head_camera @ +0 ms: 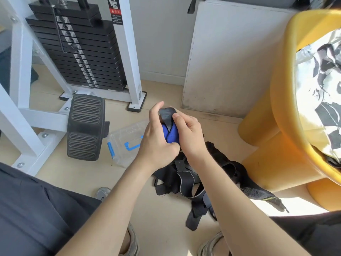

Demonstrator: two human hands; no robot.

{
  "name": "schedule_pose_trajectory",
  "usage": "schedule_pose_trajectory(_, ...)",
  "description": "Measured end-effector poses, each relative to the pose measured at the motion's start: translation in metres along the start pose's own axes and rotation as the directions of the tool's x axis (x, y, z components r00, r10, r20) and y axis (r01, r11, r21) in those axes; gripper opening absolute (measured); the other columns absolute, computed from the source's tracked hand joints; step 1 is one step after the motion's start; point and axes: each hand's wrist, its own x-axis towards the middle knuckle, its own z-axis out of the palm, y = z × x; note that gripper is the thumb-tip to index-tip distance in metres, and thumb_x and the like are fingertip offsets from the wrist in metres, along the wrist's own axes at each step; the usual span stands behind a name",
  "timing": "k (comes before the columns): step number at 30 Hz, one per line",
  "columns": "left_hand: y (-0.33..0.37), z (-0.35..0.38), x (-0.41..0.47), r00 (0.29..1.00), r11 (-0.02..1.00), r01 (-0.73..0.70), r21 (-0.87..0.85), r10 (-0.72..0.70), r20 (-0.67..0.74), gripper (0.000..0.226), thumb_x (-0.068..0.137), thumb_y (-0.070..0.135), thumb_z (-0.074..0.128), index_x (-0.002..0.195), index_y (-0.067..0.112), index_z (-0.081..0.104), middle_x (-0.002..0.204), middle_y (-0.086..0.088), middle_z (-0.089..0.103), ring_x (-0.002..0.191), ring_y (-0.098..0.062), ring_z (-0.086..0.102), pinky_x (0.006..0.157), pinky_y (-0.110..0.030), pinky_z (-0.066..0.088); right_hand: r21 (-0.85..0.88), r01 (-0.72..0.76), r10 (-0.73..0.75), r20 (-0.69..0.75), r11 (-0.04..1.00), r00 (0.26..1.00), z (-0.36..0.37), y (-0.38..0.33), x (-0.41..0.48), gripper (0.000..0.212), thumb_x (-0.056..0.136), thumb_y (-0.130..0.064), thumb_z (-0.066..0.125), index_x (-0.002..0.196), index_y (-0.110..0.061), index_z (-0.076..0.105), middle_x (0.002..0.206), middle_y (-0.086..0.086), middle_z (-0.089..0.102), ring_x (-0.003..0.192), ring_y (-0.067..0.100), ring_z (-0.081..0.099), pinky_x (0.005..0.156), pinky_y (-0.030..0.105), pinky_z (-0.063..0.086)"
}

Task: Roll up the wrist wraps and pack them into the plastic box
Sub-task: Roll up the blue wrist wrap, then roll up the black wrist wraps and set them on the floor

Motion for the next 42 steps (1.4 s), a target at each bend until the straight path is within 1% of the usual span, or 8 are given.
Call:
schedule_pose_trajectory(5,0.004,-0.001,0.002,1.000,1.000,-0.007,0.004,0.007,0.014,0.106,0.070,0.017,0.059,0.165,0.044,0.018,0.125,0.010,0.054,0.132,-0.022,0.047,0.108,-0.034,0.045,0.253,-0.495,0.383,0.384,0.831,0.840,-0.008,0.004,-0.002,0.047,0.108,-0.056,0.047,0.138,-0.030,0.072,0.126,0.008,0.079,0.117,0.027,0.075,0.095,0.047,0.063)
schedule_pose_trajectory(11,-0.007,-0.005,0.016,0.986,0.984,0.155,-0.086,-0.159,-0.046,0.074,0.108,0.034,0.062,0.169,0.025,0.023,0.154,0.004,0.037,0.143,-0.012,0.044,0.116,-0.031,0.039,0.236,-0.202,0.170,0.152,0.950,0.974,0.000,0.011,0.002,0.021,0.101,-0.043,0.059,0.106,-0.029,0.072,0.099,0.000,0.072,0.091,0.018,0.067,0.090,0.045,0.060)
schedule_pose_trajectory(15,-0.024,-0.007,0.018,0.881,0.823,0.468,-0.321,-0.405,0.245,0.044,0.114,0.054,0.045,0.138,0.024,0.067,0.128,-0.009,0.078,0.114,-0.024,0.077,0.089,-0.045,0.064,-0.063,0.036,-0.030,0.088,0.997,0.996,0.000,0.014,-0.003,0.006,0.104,-0.027,0.059,0.106,-0.024,0.064,0.095,-0.007,0.067,0.084,0.010,0.060,0.082,0.032,0.055)
schedule_pose_trajectory(22,-0.048,-0.001,0.012,0.902,0.776,0.422,-0.469,-0.411,0.131,0.043,0.112,0.051,0.051,0.123,0.012,0.063,0.109,-0.017,0.078,0.081,-0.025,0.078,0.066,-0.040,0.061,-0.056,-0.070,0.074,0.078,0.996,0.994,0.016,0.017,-0.010,0.017,0.090,-0.034,0.061,0.107,-0.036,0.063,0.116,-0.001,0.063,0.117,0.022,0.060,0.103,0.044,0.055)
schedule_pose_trajectory(24,-0.055,0.001,0.013,0.931,0.844,0.334,-0.420,-0.365,0.007,0.037,0.110,0.053,0.056,0.110,0.016,0.060,0.111,-0.018,0.075,0.088,-0.028,0.078,0.070,-0.045,0.066,-0.117,-0.135,0.157,0.207,0.984,0.966,0.008,0.025,-0.008,0.025,0.100,-0.044,0.060,0.125,-0.042,0.056,0.125,0.000,0.059,0.128,0.028,0.057,0.106,0.051,0.056)
schedule_pose_trajectory(29,-0.072,-0.004,0.013,0.911,0.872,0.331,-0.360,-0.394,-0.118,0.041,0.115,0.052,0.042,0.104,0.020,0.065,0.108,-0.016,0.075,0.101,-0.038,0.076,0.066,-0.050,0.065,-0.094,-0.156,0.180,0.357,0.983,0.917,0.017,0.047,-0.017,0.030,0.106,-0.054,0.060,0.119,-0.032,0.045,0.093,0.007,0.071,0.067,0.019,0.076,0.056,0.028,0.057)
schedule_pose_trajectory(37,-0.130,-0.005,0.006,0.802,0.744,0.565,-0.356,-0.597,0.026,0.049,0.116,0.052,0.034,0.110,0.026,0.074,0.111,-0.013,0.079,0.099,-0.035,0.079,0.070,-0.051,0.068,-0.291,-0.082,0.178,0.319,0.953,0.931,0.032,0.093,-0.025,0.016,0.107,-0.045,0.055,0.113,-0.031,0.049,0.082,0.004,0.075,0.055,0.024,0.075,0.047,0.028,0.058)
schedule_pose_trajectory(42,-0.185,-0.010,-0.004,0.828,0.833,0.547,0.088,-0.553,0.088,0.030,0.103,0.014,0.053,0.117,0.030,0.074,0.123,0.005,0.077,0.119,-0.021,0.070,0.105,-0.043,0.059,-0.572,-0.103,0.350,0.341,0.814,0.873,0.035,0.137,-0.029,0.029,0.100,-0.051,0.065,0.119,-0.036,0.049,0.096,0.000,0.068,0.076,0.028,0.075,0.073,0.047,0.066)
